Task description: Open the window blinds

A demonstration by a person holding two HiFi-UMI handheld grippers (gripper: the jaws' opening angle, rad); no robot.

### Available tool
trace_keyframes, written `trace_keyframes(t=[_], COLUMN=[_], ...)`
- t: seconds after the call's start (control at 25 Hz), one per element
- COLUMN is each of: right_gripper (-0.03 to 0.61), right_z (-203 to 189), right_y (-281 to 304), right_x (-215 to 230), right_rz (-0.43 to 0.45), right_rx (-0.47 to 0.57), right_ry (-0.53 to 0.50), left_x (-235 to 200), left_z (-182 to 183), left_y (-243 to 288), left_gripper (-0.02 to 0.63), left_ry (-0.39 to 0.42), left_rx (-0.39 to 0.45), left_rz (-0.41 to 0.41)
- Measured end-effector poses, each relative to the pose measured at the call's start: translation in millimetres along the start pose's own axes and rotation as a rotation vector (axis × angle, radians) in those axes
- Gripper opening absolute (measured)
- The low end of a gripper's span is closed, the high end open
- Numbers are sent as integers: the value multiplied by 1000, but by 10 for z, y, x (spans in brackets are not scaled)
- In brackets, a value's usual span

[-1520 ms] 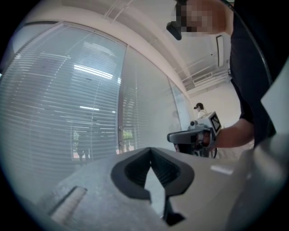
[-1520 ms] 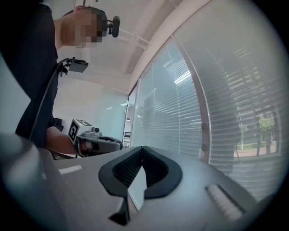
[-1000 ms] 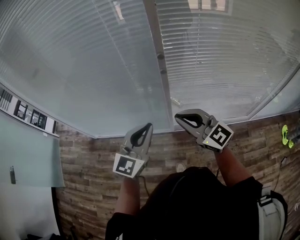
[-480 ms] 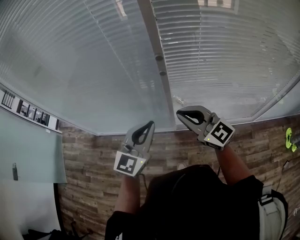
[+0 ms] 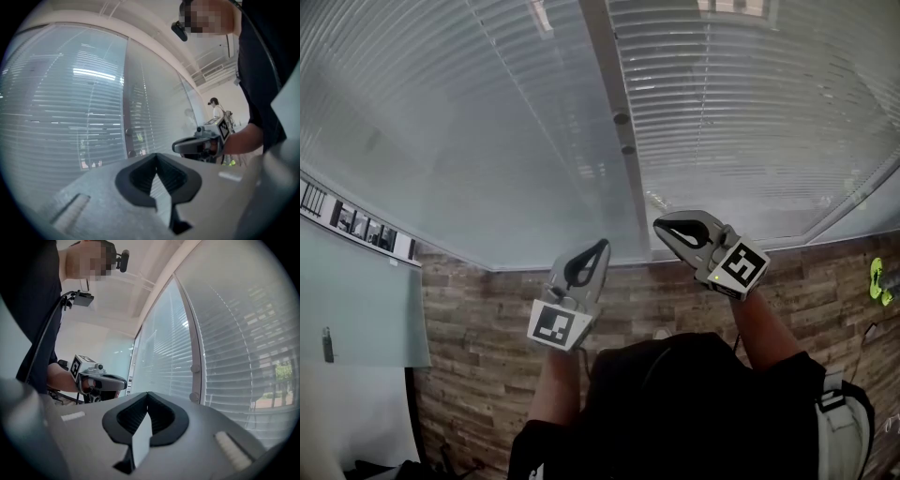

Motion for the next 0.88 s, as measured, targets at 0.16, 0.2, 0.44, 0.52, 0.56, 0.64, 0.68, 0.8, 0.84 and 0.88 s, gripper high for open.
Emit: trace_keyframes(t=[0.16, 0.2, 0.44, 0.52, 0.56, 0.64, 0.68, 0.8, 0.84, 0.88], right_gripper=[5, 5, 5, 6, 5, 5, 6, 6, 6, 6], right_z=[83, 91, 37, 54, 84, 139, 160, 199, 211, 225], right_y=[54, 67, 161, 219, 252, 310, 337, 417, 441, 464], right_x=[38, 41, -3, 28, 44, 59, 64, 70, 68, 66], right_rz=[-36, -45, -109, -152, -170, -199, -214, -250, -256, -261], right_rx=[4, 4, -29, -31, -33, -46, -53, -79, -90, -102], right_ry=[-23, -27, -23, -24, -26, -32, -38, -62, -70, -79], left_x=[-89, -111, -271, -331, -361, -415, -440, -527, -555, -580], left_z=[30, 33, -29, -34, -23, -4, -1, -9, -15, -22], left_y=[33, 39, 32, 24, 22, 10, 1, -16, -18, -18], left_gripper=[5, 5, 4, 5, 5, 5, 5, 5, 5, 5], left_ry=[2, 4, 12, 16, 16, 6, 1, -6, -9, -11], left_rx=[14, 17, 33, 36, 36, 34, 35, 44, 48, 52], left_rz=[-28, -37, -101, -129, -143, -168, -179, -203, -209, -215])
Point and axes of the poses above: the fingertips, and each gripper's own axes: y forward along the fingers, x to its right, z out of its top, the point moved 10 cm from there along -y, backward along the fingers, and after that the axes turned 5 degrees about -z, right-handed, at the moved point
